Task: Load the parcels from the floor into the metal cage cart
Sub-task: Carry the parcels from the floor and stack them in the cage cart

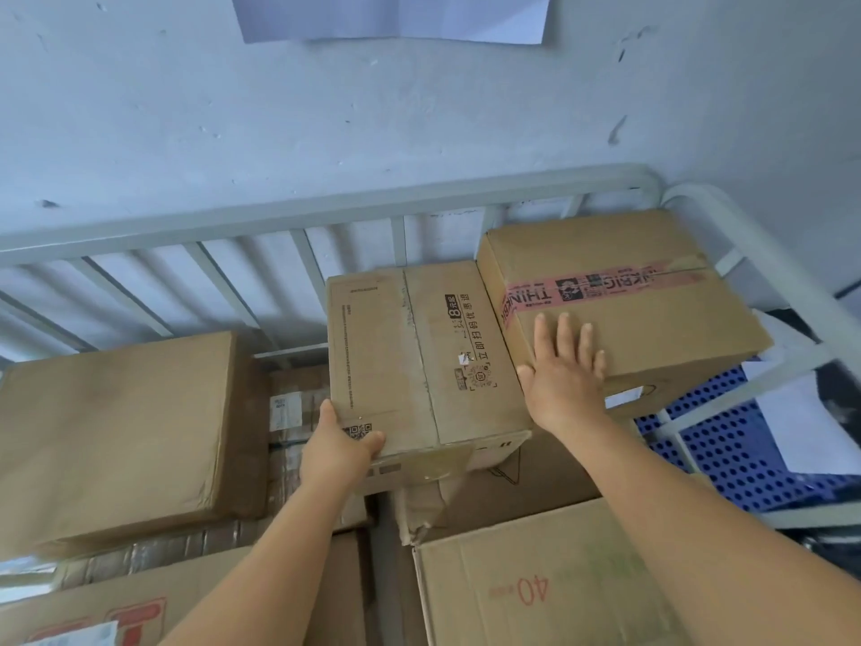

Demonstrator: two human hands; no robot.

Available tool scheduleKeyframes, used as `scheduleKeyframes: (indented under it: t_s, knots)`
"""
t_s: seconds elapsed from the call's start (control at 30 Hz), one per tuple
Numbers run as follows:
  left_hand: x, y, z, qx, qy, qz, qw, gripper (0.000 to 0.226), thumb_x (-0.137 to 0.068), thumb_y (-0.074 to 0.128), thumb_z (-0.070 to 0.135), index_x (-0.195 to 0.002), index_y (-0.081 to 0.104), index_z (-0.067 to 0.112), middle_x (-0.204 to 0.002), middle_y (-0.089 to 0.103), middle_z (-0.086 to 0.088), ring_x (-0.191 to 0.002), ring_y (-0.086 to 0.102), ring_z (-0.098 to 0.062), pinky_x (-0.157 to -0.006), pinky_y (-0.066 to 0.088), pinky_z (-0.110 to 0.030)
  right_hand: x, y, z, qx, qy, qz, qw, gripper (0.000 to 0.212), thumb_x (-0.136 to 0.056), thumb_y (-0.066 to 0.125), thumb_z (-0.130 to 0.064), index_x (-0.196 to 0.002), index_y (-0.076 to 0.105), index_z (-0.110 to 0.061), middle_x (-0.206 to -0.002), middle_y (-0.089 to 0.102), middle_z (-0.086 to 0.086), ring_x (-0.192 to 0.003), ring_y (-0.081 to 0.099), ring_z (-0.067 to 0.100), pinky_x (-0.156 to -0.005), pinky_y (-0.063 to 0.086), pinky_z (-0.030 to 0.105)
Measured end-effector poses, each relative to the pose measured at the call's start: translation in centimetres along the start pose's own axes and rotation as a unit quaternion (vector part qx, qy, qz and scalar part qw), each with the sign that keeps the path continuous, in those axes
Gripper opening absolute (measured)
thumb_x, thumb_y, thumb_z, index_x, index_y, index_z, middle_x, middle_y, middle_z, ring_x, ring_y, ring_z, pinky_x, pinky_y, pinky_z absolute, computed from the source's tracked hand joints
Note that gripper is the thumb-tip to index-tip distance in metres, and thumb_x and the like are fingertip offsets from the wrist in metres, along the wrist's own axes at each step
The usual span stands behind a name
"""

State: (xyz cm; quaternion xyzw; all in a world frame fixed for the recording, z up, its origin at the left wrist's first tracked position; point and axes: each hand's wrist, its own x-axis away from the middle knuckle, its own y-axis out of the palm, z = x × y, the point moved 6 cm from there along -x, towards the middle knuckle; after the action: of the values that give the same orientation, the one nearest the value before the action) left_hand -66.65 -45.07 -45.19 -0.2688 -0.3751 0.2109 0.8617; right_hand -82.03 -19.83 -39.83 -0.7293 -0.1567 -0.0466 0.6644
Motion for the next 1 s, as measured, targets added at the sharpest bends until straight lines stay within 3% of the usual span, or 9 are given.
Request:
scheduleKeyframes:
  t_s: [0.13, 0.37, 0.53, 0.67, 0.8, 0.9, 1.0]
  knots:
    - [0.0, 0.4, 0.3, -0.024, 0.006, 0.0, 1.0, 0.076, -0.083, 0.071, 0.033, -0.145, 0.028, 0.018, -0.132, 0.055, -0.004, -0.106, 0.061, -0.024, -0.082, 0.056, -0.041, 0.0, 0.2, 0.3, 0.006, -0.009, -0.007, 1.0, 0.072, -0.104, 0.03, -0.041, -0.153, -0.018, -0.021, -0.16, -0.024, 0.008, -0.146, -0.02, 0.036, -0.118, -0.007, 0.049]
    - [1.1, 0.3, 0.7, -0.032, 0.018, 0.013, 0.999, 0.077, -0.085, 0.068, 0.031, -0.146, 0.022, 0.016, -0.134, 0.049, -0.007, -0.112, 0.056, -0.026, -0.09, 0.054, -0.046, 0.3, 0.0, 0.3, 0.009, -0.009, -0.035, 0.999, 0.076, -0.103, 0.035, -0.04, -0.153, -0.019, -0.021, -0.159, -0.026, 0.008, -0.146, -0.022, 0.034, -0.119, -0.006, 0.049]
    - [3.7, 0.5, 1.9, -0.115, 0.072, -0.001, 0.991, 0.077, -0.087, 0.065, 0.034, -0.148, 0.02, 0.019, -0.145, 0.028, -0.003, -0.122, 0.047, -0.023, -0.094, 0.051, -0.04, 2.4, -0.3, -0.5, -0.002, -0.034, -0.037, 0.999, 0.081, -0.102, 0.035, -0.046, -0.153, -0.02, -0.016, -0.16, -0.024, 0.006, -0.148, -0.019, 0.027, -0.12, -0.004, 0.045]
    - [6.1, -0.6, 3.0, -0.166, 0.106, 0.0, 0.98, 0.065, -0.086, 0.063, 0.037, -0.141, 0.031, 0.02, -0.133, 0.039, 0.0, -0.119, 0.045, -0.02, -0.095, 0.05, -0.04, 4.9, -0.6, -2.1, 0.01, -0.064, -0.047, 0.997, 0.079, -0.102, 0.031, -0.049, -0.153, -0.018, -0.014, -0.161, -0.023, 0.005, -0.148, -0.02, 0.025, -0.12, -0.006, 0.042]
    - [9.4, -2.9, 4.4, -0.221, 0.138, 0.026, 0.965, 0.064, -0.089, 0.059, 0.038, -0.144, 0.029, 0.021, -0.135, 0.04, 0.001, -0.122, 0.042, -0.02, -0.097, 0.047, -0.038, 7.8, -2.0, -4.5, 0.004, -0.107, -0.048, 0.993, 0.076, -0.102, 0.029, -0.05, -0.155, -0.012, -0.014, -0.162, -0.019, 0.005, -0.149, -0.018, 0.023, -0.12, -0.007, 0.041]
    - [12.1, -5.6, 5.2, -0.257, 0.154, 0.065, 0.952, 0.066, -0.091, 0.057, 0.039, -0.147, 0.026, 0.021, -0.138, 0.04, 0.001, -0.13, 0.036, -0.021, -0.104, 0.039, -0.039, 10.4, -3.7, -6.8, -0.025, -0.141, -0.038, 0.989, 0.075, -0.102, 0.03, -0.05, -0.156, -0.007, -0.014, -0.163, -0.014, 0.005, -0.149, -0.015, 0.022, -0.12, -0.005, 0.04]
    - [15.3, -9.1, 5.2, -0.26, 0.146, 0.101, 0.949, 0.073, -0.094, 0.052, 0.041, -0.153, 0.014, 0.02, -0.156, 0.023, 0.0, -0.146, 0.015, -0.022, -0.116, 0.022, -0.041, 13.2, -6.0, -9.5, -0.052, -0.185, -0.022, 0.981, 0.075, -0.101, 0.032, -0.05, -0.156, -0.005, -0.014, -0.163, -0.011, 0.006, -0.15, -0.011, 0.022, -0.121, -0.003, 0.04]
